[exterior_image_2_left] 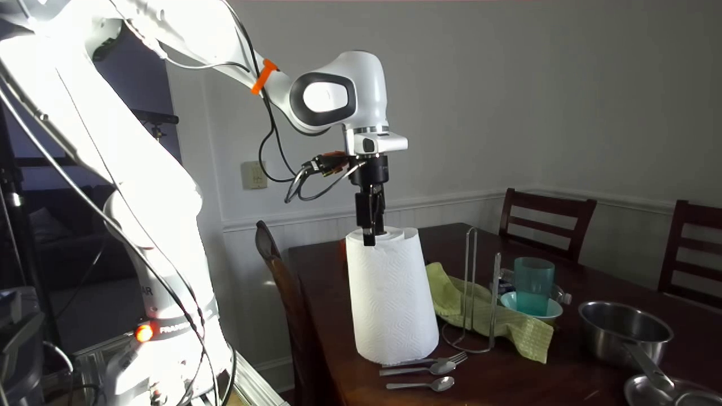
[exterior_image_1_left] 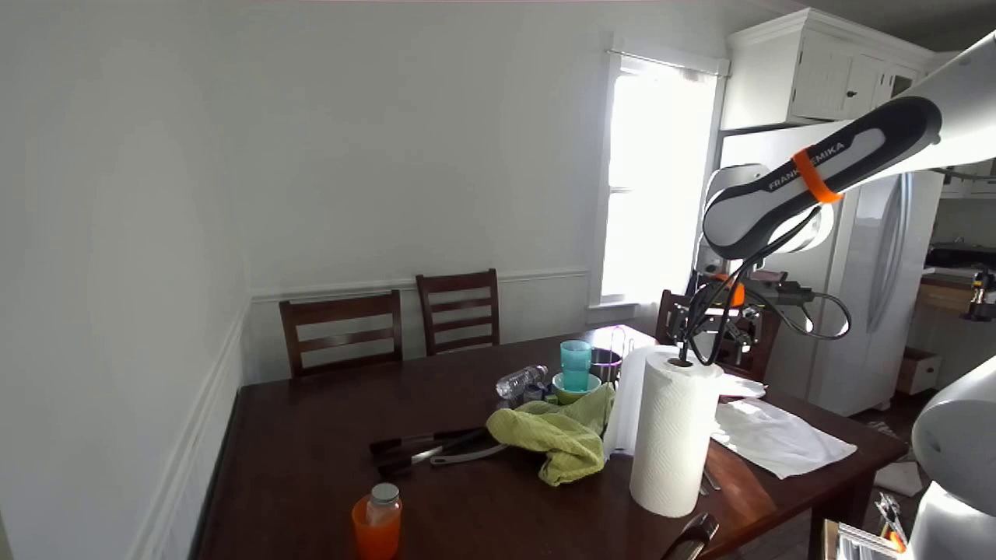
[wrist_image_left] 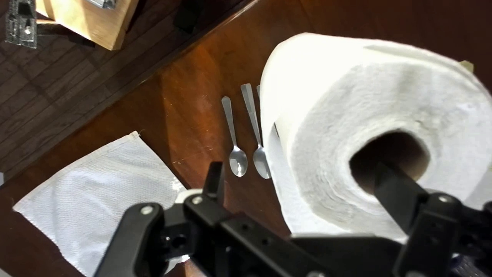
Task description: Put the paper towel on the paper towel holder
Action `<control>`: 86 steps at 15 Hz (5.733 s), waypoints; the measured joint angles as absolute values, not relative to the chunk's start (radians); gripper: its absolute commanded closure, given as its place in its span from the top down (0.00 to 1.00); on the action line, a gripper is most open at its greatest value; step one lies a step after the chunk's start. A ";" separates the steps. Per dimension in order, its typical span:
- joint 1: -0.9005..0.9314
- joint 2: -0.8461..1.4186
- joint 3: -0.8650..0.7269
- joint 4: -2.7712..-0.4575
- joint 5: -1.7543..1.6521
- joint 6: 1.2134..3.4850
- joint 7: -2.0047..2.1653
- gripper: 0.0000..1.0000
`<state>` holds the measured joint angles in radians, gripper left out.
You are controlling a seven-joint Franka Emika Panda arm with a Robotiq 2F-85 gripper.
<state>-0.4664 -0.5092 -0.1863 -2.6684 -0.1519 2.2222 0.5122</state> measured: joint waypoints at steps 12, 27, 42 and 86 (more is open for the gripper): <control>-0.452 -0.469 -0.187 -2.684 -0.099 2.274 0.465 0.66; -0.451 -0.464 -0.191 -2.674 -0.070 2.291 0.421 0.04; -0.450 -0.523 -0.218 -2.446 -0.063 2.065 0.339 0.05; -0.377 -0.091 -0.318 -1.763 0.064 1.810 0.300 0.05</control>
<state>-0.3771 -0.0906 -0.3181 -1.7629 0.0637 1.8099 0.2998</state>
